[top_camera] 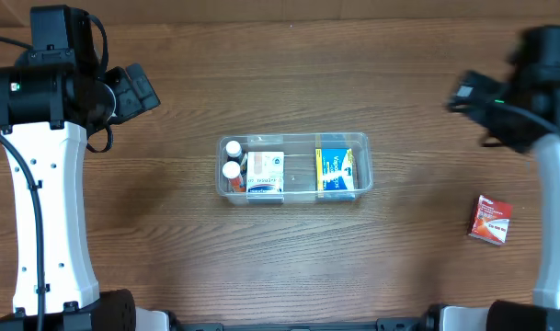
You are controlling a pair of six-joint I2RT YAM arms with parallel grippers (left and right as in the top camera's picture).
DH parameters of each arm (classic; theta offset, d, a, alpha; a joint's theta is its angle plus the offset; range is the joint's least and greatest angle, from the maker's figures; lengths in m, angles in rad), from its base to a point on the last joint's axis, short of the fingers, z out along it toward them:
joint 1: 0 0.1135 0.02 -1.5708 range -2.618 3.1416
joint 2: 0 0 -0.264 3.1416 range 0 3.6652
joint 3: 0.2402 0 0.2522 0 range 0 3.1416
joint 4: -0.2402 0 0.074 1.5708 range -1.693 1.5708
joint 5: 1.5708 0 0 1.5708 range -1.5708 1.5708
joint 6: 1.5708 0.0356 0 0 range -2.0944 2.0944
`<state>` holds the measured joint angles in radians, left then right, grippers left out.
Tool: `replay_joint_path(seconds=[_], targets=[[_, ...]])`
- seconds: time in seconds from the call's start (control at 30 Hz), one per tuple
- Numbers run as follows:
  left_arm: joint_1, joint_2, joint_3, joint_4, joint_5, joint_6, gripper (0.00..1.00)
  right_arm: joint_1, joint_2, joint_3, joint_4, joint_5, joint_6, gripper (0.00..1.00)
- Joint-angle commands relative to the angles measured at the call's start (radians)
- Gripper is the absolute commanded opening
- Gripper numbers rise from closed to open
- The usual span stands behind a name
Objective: Pack container
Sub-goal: 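Move the right gripper over to the red medicine box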
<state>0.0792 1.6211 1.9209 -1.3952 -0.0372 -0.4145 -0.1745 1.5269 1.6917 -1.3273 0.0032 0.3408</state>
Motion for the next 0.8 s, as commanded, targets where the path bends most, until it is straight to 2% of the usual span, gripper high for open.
replay_joint_path(seconds=[0.0, 0.17, 0.3, 0.53, 0.77], targets=[[-0.001, -0.012, 0.018, 0.004, 0.004, 0.019, 1.0, -0.132, -0.005, -0.061, -0.024, 0.023, -0.11, 1.0], [-0.001, -0.012, 0.018, 0.008, 0.005, 0.019, 1.0, -0.272, 0.002, -0.243, 0.021, 0.105, -0.116, 1.0], [-0.001, -0.012, 0.018, 0.008, 0.005, 0.019, 1.0, -0.333, 0.012, -0.386, 0.127, 0.105, -0.238, 1.0], [-0.001, -0.012, 0.018, 0.008, 0.005, 0.019, 1.0, -0.36, 0.052, -0.55, 0.291, 0.103, -0.331, 1.0], [-0.001, -0.012, 0.018, 0.008, 0.005, 0.019, 1.0, -0.36, 0.111, -0.602, 0.328, 0.1, -0.349, 1.0]])
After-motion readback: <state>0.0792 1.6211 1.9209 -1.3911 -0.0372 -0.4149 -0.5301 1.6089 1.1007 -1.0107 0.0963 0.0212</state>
